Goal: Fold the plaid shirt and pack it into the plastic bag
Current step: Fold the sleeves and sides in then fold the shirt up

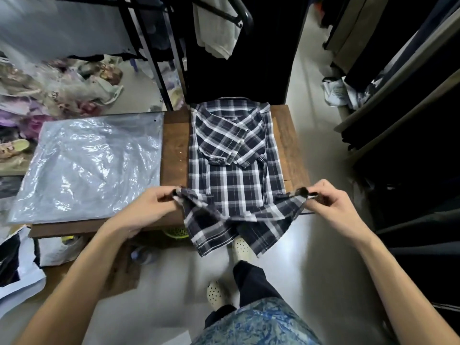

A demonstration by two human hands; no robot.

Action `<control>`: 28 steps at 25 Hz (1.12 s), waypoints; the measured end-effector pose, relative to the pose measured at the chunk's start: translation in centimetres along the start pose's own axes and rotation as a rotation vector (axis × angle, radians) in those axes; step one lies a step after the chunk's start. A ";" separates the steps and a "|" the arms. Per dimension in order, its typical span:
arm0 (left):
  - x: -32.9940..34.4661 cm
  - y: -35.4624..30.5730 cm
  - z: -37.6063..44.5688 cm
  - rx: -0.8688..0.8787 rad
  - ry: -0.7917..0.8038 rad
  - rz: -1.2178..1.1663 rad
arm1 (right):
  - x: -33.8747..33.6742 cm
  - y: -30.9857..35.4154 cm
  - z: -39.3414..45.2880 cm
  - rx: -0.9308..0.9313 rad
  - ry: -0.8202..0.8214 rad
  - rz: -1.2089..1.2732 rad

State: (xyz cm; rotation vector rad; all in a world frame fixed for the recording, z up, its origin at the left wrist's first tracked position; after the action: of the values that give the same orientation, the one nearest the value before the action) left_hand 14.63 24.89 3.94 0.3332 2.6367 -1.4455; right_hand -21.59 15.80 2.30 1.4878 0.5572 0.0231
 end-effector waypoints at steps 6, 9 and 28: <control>-4.0 0.9 12.4 -0.164 -0.127 -0.234 | 0.2 -2.5 10.8 0.136 -0.075 0.235; -4.1 3.4 18.6 -0.314 -0.120 -0.377 | 1.0 -7.3 15.5 0.291 -0.131 0.268; -5.8 0.4 27.2 -0.198 0.166 0.436 | 2.4 -10.9 26.1 0.348 0.531 -0.196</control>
State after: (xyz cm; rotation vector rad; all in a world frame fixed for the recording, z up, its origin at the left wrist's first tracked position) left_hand 20.21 1.36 -9.80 0.9693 2.5741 -1.0497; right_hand -13.40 -8.86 -9.20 1.7647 1.1819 0.1793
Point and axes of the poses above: each hand's wrist, its own z-axis towards the middle knuckle, its own x-axis out of the palm, y = z × x, the point moved 9 cm from there along z, towards the middle knuckle, and after that the axes turned 6 degrees about -x, right-handed, at the moved point
